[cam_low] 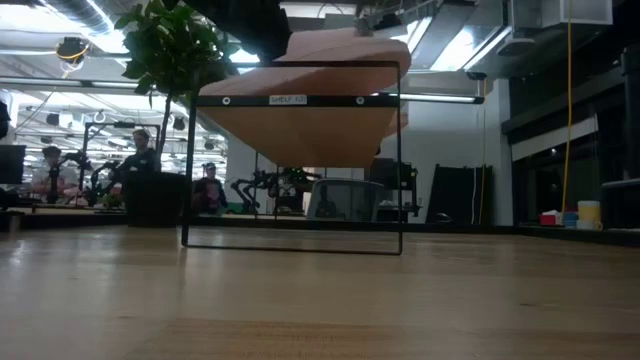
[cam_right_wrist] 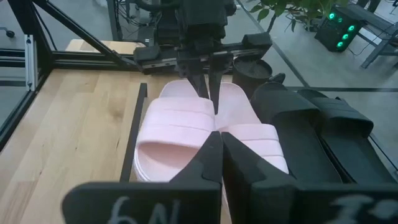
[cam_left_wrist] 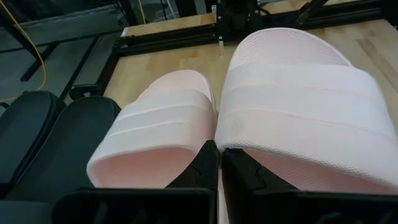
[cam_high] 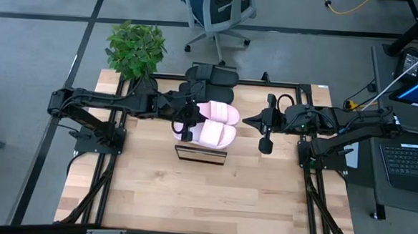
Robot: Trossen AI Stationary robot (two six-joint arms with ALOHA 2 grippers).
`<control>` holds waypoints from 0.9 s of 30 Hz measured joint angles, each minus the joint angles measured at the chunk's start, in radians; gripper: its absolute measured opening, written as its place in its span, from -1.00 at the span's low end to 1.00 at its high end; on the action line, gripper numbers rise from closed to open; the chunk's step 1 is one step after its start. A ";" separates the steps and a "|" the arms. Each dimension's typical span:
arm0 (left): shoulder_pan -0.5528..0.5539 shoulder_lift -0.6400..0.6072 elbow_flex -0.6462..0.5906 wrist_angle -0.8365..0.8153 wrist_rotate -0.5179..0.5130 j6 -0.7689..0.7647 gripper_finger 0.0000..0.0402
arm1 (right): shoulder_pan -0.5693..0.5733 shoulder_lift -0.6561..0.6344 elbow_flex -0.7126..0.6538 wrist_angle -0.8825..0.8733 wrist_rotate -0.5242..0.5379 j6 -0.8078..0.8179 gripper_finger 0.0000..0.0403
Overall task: Pick and place slides into the shelf
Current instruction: Put the pink slipper on the shelf
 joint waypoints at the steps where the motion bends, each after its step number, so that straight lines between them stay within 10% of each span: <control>1: 0.000 0.000 0.000 -0.005 0.000 -0.002 -1.00 | 0.000 0.000 0.000 0.000 0.000 0.000 -0.98; 27: 0.000 0.059 0.001 0.013 0.031 0.004 -0.73 | 0.000 0.000 0.000 -0.001 0.000 0.003 -0.98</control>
